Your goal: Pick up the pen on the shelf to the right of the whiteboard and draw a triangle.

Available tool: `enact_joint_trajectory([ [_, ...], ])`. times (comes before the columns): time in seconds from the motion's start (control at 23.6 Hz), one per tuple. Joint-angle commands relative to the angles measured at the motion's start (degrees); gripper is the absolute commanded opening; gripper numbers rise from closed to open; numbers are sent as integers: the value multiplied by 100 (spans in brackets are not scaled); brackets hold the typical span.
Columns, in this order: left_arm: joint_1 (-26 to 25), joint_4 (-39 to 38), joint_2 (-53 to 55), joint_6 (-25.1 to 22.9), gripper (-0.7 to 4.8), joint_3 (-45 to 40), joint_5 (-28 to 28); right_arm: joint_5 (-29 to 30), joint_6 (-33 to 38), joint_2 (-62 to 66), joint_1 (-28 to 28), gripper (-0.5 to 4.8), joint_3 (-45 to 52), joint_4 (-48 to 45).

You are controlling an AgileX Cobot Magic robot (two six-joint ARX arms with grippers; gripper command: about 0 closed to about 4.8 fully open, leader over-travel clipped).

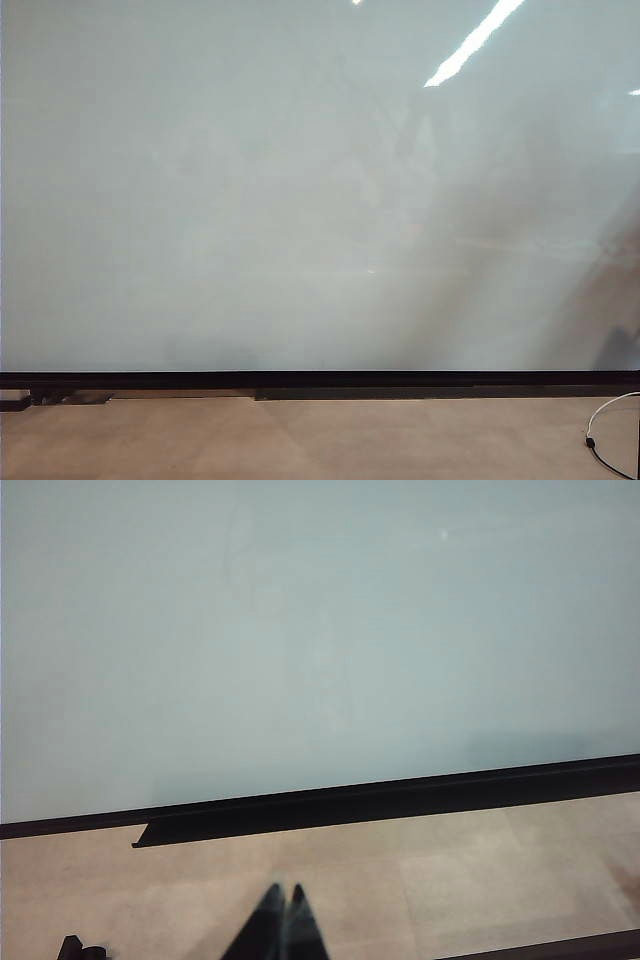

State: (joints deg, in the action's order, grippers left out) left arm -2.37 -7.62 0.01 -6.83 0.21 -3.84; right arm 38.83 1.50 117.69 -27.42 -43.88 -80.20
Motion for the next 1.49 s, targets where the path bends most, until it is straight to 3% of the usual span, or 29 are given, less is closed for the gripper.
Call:
enact_joint_trajectory([
  [0.04,2,37,0,-4,-5,20,-2,35,17,-28,2,138,-15,-85],
  [0.17,2,37,0,-4,-5,20,-2,81,17,-28,2,88,-15,-85],
  [0.42,2,37,0,-4,-5,20,-2,142,17,-26,2,88,-15,-83],
  [0.59,2,37,0,-4,-5,20,-2,225,17,-31,2,40,-15,-87],
  [0.81,2,37,0,-4,-5,20,-2,212,11,-345,-105,38,-9,-87],
  [0.93,2,37,0,-4,-5,20,-4,114,7,-581,-262,-1,-9,-83],
  [1.36,2,37,0,-4,-5,20,-2,-129,319,-1027,-968,-1,238,-31],
  [1.49,2,35,0,-4,-5,20,2,-299,367,-1467,-1029,-2,702,-68],
])
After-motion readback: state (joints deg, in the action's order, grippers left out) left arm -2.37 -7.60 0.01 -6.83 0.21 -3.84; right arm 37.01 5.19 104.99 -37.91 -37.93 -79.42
